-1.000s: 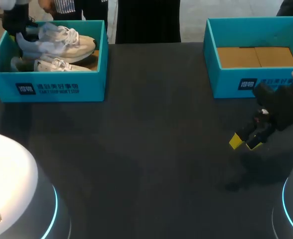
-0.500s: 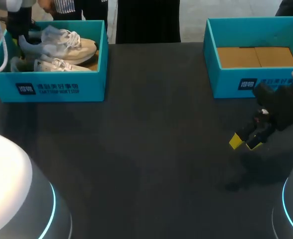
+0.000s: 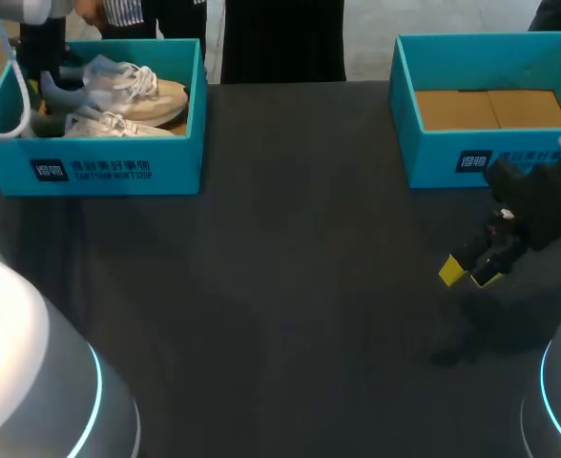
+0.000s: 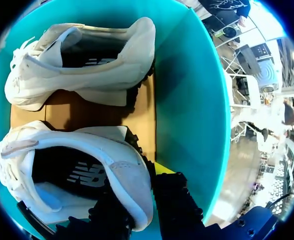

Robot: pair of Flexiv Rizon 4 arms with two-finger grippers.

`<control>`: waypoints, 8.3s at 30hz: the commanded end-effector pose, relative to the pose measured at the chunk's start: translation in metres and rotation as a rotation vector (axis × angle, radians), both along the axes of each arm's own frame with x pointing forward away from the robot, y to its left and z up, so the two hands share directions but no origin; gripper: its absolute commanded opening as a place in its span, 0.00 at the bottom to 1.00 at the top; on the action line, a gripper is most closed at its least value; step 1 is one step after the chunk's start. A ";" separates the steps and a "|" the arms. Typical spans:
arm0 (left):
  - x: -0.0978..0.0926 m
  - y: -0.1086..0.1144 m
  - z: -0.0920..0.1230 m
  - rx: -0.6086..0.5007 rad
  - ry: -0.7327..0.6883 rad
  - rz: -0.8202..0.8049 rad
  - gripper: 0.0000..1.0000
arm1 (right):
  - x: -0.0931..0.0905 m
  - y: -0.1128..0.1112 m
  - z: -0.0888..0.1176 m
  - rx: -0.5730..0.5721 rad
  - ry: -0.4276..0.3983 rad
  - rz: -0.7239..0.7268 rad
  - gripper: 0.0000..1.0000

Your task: Take the shoe out of the shoebox, open the shoe tongue, remove and reinsert the insole, then place the shoe into the shoebox

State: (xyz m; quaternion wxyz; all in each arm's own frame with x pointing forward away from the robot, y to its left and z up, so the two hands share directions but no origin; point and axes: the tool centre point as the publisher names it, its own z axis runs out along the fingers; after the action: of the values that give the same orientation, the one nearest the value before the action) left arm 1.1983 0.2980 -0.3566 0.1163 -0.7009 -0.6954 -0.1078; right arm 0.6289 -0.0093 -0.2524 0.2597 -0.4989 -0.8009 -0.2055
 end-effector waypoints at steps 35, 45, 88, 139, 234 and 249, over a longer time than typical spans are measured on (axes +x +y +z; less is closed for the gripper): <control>0.009 -0.007 0.010 -0.098 0.018 0.027 0.77 | -0.001 0.001 0.000 -0.002 0.000 -0.001 1.00; 0.003 -0.013 0.033 -0.203 -0.002 0.070 0.92 | -0.001 0.001 0.000 -0.002 0.000 -0.001 1.00; -0.130 -0.023 0.109 -0.272 -0.024 0.039 1.00 | -0.001 0.001 0.000 -0.002 0.000 -0.001 1.00; -0.124 -0.011 0.030 -0.204 0.058 0.073 1.00 | -0.001 0.001 0.000 -0.002 0.000 -0.001 1.00; -0.124 -0.009 -0.013 -0.213 0.078 0.004 0.00 | -0.001 0.001 0.000 -0.002 0.000 -0.001 1.00; -0.125 -0.002 0.000 -0.229 0.064 0.017 0.00 | -0.001 0.001 0.000 -0.002 0.000 -0.001 1.00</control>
State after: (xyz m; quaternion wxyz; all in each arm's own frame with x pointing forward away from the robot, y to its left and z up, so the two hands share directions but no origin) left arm 1.0766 0.2945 -0.3612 0.0612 -0.7068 -0.7048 -0.0038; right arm 0.6289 -0.0093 -0.2524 0.2597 -0.4989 -0.8009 -0.2055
